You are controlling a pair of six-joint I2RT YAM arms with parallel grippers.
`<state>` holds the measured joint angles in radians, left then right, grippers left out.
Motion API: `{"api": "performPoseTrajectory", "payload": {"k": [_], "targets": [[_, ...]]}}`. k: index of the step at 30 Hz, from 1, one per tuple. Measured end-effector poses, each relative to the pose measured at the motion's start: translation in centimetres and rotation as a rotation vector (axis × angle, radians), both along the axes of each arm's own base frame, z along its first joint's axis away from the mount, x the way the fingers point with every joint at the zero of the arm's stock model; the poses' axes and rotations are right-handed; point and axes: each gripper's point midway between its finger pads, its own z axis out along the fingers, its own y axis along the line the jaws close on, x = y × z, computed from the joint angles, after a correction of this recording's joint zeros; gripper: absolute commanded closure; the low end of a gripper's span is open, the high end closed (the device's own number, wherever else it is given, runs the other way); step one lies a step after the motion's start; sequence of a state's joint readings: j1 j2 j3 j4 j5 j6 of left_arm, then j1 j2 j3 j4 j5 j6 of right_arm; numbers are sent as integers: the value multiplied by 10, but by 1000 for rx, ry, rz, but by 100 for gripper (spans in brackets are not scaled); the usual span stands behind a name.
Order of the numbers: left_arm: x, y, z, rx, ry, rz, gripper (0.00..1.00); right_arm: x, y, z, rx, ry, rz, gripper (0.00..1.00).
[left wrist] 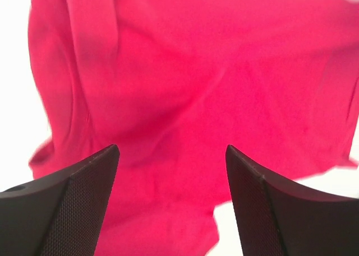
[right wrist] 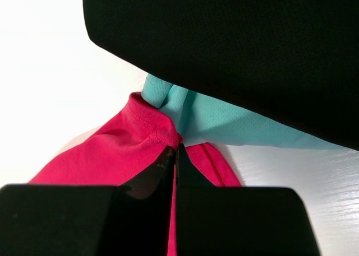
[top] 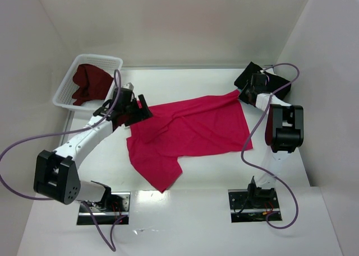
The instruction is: Fold and stack the t-shirts
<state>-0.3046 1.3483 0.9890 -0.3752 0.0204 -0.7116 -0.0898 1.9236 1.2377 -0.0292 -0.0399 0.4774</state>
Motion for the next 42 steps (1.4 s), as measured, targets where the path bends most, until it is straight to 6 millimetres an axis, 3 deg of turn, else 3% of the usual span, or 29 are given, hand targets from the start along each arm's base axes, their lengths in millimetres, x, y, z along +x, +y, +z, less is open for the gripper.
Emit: {"api": "performPoseTrajectory", "payload": {"k": [5, 11, 15, 19, 29, 36, 42], "targets": [[44, 6, 0, 28, -41, 63, 19, 0, 2, 0, 3, -1, 10, 97], [90, 35, -49, 87, 23, 169, 25, 0, 4, 1, 10, -2, 19, 97], [97, 58, -74, 103, 75, 223, 28, 0, 4, 1, 13, -2, 23, 97], [103, 70, -79, 105, 73, 251, 40, 0, 5, 1, 15, -2, 25, 97], [123, 56, -84, 41, 42, 209, 100, 1, 5, -3, 16, 5, 25, 100], [123, 62, -90, 54, 55, 224, 100, 0, 4, -3, 12, 7, 19, 100], [127, 89, -91, 65, 57, 287, 100, -9, 4, 11, 13, -4, 10, 100]]}}
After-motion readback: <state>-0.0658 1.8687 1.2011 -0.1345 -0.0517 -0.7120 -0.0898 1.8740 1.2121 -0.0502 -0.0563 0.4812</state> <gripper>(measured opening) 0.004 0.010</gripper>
